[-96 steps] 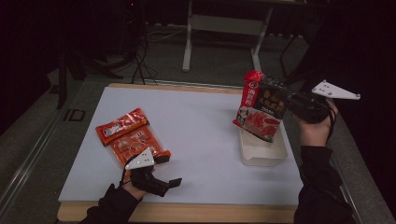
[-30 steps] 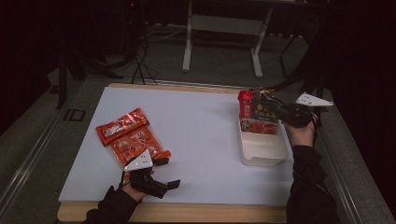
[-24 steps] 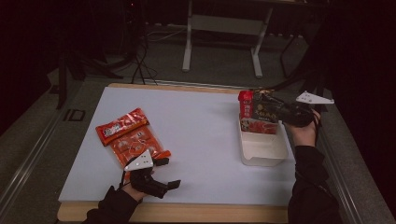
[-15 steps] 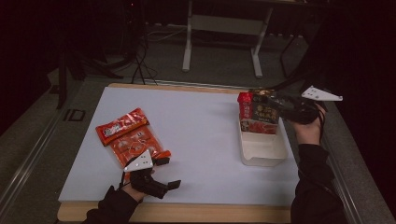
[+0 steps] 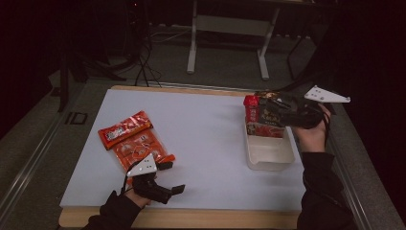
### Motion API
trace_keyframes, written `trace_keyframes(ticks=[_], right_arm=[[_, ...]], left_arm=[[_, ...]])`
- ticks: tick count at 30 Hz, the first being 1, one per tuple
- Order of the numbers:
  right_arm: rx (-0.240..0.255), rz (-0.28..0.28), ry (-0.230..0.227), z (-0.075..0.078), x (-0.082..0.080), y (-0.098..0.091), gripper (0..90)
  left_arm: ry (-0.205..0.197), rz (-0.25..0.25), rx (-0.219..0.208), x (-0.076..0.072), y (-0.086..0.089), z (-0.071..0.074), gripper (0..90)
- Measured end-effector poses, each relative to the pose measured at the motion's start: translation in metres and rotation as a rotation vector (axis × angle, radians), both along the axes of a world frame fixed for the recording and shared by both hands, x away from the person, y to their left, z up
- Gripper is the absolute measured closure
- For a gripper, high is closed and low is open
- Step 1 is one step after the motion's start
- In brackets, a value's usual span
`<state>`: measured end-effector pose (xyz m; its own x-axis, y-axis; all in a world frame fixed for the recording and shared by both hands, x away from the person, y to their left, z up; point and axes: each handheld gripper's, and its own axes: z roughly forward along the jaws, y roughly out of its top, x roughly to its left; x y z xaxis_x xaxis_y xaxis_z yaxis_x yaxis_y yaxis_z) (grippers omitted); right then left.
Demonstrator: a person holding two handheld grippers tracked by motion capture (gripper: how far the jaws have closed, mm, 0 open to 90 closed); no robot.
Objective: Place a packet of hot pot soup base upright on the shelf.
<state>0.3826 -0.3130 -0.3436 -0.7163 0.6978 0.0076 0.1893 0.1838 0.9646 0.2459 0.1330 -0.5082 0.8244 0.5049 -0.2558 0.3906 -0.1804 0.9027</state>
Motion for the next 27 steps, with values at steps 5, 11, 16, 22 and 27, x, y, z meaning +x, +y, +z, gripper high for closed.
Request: trace_keyframes(ticks=[5, 11, 16, 22, 27], right_arm=[[0.012, 0.038, -0.009, -0.003, -0.013, 0.012, 11.8], [0.029, 0.081, -0.033, -0.008, -0.032, 0.025, 10.2], [0.038, 0.13, -0.033, -0.014, -0.05, 0.033, 12.9], [0.016, 0.164, 0.01, -0.033, -0.07, 0.041, 13.7], [-0.016, 0.197, 0.039, -0.049, -0.08, 0.044, 13.9]], left_arm=[[0.019, 0.033, -0.008, 0.001, 0.006, 0.005, 4.4], [-0.008, 0.035, 0.008, -0.001, 0.01, 0.009, 5.0], [-0.015, 0.041, 0.043, -0.003, 0.008, 0.009, 6.2], [-0.008, 0.073, 0.044, -0.003, 0.014, 0.014, 9.4], [-0.009, 0.089, 0.069, -0.002, 0.018, 0.016, 12.2]])
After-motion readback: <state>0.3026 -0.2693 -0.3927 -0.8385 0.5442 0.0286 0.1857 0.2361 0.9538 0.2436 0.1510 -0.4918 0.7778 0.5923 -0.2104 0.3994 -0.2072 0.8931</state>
